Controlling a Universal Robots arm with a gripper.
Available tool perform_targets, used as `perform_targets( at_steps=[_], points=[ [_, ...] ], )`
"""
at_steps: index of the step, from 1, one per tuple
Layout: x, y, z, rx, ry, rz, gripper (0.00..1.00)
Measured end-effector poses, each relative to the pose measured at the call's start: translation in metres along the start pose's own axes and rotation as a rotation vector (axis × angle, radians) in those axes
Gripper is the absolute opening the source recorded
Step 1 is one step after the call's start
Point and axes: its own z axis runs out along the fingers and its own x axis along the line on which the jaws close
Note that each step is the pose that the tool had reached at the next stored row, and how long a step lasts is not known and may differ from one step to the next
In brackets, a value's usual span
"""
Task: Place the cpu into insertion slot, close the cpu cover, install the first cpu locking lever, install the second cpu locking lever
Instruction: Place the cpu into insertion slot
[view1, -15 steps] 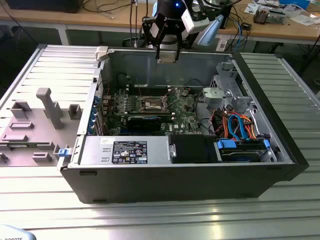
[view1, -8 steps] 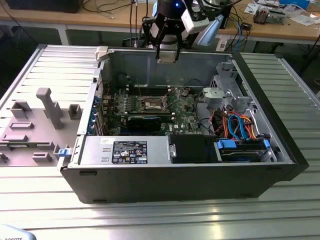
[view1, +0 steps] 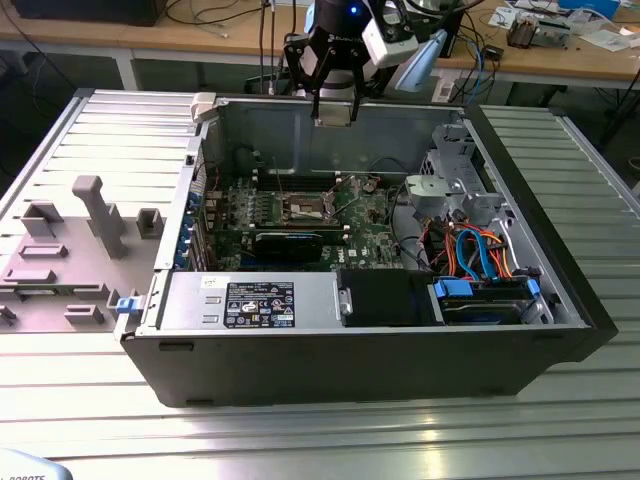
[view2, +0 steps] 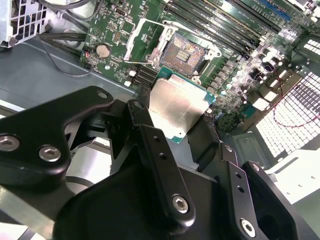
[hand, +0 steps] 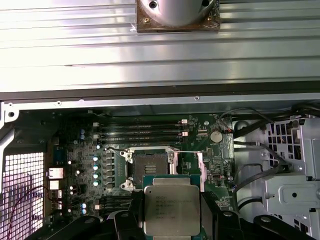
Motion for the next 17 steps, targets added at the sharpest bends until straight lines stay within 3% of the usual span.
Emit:
perform_targets(
  at_steps=[9, 17],
  points=[
    [0.0002, -0.0001, 0.0005, -0.0004, -0.0019, 0.022, 0.54],
    [0.0001, -0.0004, 0.0017, -0.0025, -0.0105, 0.116, 0.54]
  ],
)
